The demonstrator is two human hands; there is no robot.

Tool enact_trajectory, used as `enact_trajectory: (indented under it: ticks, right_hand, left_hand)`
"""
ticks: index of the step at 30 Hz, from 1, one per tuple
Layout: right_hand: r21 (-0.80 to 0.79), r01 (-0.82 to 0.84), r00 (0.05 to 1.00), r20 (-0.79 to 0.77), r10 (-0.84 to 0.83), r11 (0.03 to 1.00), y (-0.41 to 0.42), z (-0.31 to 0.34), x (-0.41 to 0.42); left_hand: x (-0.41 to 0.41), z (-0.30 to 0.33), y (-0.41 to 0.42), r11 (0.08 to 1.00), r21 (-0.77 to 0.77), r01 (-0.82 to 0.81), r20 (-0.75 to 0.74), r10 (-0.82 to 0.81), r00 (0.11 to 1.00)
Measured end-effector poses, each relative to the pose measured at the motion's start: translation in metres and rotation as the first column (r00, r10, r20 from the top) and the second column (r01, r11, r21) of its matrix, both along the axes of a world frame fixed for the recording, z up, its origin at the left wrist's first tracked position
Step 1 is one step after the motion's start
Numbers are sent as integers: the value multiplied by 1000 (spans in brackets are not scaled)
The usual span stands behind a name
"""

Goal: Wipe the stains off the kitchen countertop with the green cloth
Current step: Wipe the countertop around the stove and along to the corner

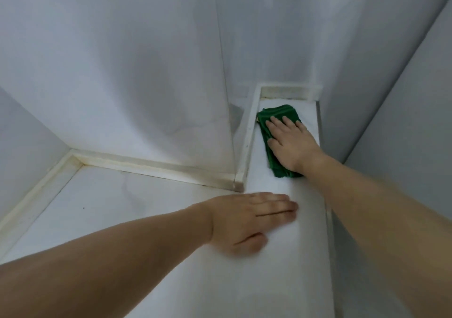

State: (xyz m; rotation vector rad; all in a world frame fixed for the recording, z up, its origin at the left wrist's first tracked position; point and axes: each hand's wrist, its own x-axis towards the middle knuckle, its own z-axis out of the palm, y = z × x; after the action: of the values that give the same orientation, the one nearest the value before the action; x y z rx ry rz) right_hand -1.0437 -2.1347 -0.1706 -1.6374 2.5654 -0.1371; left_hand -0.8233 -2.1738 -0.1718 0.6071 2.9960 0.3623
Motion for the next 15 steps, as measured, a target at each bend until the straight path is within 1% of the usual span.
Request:
enact_trajectory:
  ticks: [2,4,8,12,15]
  right_hand:
    - [-4,-52,999,-10,52,999,-11,0,-16]
    - [-4,-98,995,-7,98,995,-22,2,-29]
    - [-4,-105,994,-13,105,994,-38,4,-41]
    - [-25,-3,1000,-8,3,1000,-50,2,-43]
    - [-50,179,984,20,-178,983,-58,0,-37]
  left_hand:
    - [-1,-6,-5,999,51,16,-38,-14,999]
    - [-3,-6,-6,997,81,18,-40,-14,999]
    - [-6,-8,-7,995,100,-11,-38,15,999]
    - [-5,-7,-7,996,74,-48,-17,50,999]
    - [-5,-6,-6,995,82,-62,-22,64,998]
